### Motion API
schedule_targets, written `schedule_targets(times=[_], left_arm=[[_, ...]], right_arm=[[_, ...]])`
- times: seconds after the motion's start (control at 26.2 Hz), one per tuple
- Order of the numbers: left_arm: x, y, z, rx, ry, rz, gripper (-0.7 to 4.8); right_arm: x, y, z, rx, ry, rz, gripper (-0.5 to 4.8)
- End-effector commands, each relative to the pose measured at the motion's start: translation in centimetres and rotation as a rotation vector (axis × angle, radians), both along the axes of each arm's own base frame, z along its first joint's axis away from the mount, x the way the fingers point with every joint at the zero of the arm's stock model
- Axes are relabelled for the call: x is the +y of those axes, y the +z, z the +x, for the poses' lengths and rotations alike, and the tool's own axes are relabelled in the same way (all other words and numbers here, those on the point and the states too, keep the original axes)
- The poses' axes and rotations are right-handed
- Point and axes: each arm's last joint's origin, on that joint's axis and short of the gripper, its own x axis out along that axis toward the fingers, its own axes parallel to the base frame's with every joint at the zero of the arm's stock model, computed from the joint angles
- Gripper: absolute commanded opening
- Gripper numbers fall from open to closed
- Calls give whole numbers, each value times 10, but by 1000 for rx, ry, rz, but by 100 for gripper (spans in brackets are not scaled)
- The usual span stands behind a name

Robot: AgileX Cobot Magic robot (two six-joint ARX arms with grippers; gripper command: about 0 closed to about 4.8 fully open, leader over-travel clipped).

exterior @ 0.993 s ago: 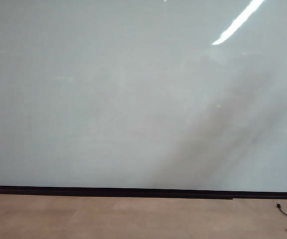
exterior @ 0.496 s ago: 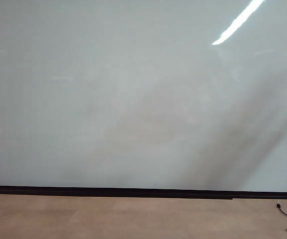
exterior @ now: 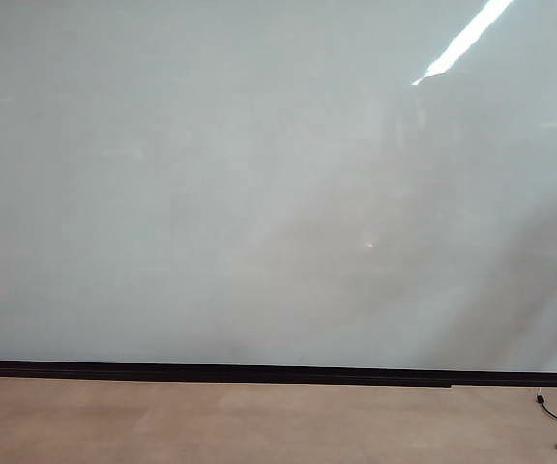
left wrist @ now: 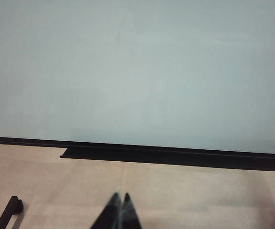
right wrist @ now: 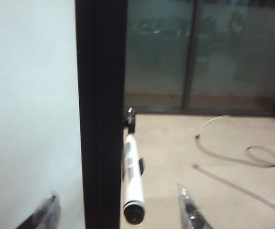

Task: Pick up the pen on the shelf to the right of the whiteboard and draw a cross mark.

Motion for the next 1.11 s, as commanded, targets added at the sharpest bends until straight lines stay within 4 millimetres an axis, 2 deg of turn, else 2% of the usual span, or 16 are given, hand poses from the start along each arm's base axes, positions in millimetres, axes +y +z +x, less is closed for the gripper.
schedule_targets(times=[0.04,0.46,0.69,0.84,1.11], left_arm=[[0,2,0,-11,-5,4,-4],[0,2,0,-11,-5,4,-5],[0,2,0,-11,-4,4,-4],[0,2,0,-11,-4,4,-5],[0,2,0,-11,-4,4,-4]], right_arm=[[-6,-6,14,15,73,2,319],[-31,-12,56,6,104,-8,318],[-39,-25,73,29,191,45,315],[-41,-32,76,43,207,66,315],[-43,-32,75,42,202,66,312]])
